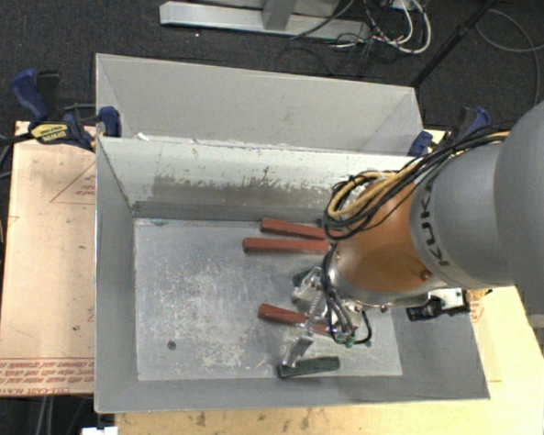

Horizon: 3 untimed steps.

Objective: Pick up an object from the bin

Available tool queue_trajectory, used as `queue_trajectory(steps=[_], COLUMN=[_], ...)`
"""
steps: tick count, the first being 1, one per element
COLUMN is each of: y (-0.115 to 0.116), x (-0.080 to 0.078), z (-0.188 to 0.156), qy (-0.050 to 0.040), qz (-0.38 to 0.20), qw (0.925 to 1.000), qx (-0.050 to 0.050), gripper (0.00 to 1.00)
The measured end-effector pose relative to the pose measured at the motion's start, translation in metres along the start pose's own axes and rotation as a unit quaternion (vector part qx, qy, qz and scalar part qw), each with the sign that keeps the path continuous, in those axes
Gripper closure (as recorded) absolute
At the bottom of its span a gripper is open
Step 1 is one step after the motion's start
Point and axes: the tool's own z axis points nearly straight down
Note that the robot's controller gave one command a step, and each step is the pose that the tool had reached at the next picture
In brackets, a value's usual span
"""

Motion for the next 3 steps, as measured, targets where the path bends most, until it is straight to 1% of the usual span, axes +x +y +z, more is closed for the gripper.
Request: queue_trajectory(steps=[1, 2, 3], y=[0.0007, 0.0007, 0.0004], x=[-0.0021, -0.0021, -0.0008], z=[0.0006, 0.0006, -0.0020], qy=[-0.0038, -0.0038, -0.0010], qz=[0.006, 0.006, 0.006], qw=[1.0000, 1.0000, 1.0000], qx=[-0.001, -0.001, 0.000], gripper=[1.00, 1.00, 1.00])
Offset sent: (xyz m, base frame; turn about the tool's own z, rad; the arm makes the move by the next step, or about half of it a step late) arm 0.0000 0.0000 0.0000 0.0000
